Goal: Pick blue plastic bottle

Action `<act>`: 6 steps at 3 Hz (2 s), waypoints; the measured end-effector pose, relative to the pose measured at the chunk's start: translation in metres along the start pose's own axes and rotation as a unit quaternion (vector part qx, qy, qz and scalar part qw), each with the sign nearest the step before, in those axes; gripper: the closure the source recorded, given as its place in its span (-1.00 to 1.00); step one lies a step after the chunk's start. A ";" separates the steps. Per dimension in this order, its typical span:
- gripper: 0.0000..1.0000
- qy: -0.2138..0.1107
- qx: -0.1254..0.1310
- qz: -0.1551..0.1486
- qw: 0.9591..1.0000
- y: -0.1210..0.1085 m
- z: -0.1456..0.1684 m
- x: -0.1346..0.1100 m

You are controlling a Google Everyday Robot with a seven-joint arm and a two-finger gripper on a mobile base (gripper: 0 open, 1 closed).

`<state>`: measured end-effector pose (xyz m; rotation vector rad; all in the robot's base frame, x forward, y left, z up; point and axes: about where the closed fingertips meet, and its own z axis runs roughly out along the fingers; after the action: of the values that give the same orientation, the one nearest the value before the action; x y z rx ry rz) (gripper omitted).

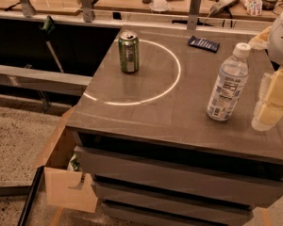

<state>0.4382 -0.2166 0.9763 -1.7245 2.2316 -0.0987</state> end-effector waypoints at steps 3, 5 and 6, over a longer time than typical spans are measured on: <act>-1.00 -0.152 0.056 0.076 0.984 -0.059 0.013 0.070; -1.00 -0.341 -0.013 0.107 0.934 -0.077 0.050 0.064; -1.00 -0.396 -0.055 0.094 0.912 -0.063 0.057 0.043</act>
Offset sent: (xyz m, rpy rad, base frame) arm 0.0332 -0.0648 -0.0074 0.2830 -0.1490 -0.1066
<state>0.5041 -0.2667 0.9285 -1.2482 1.7711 0.6640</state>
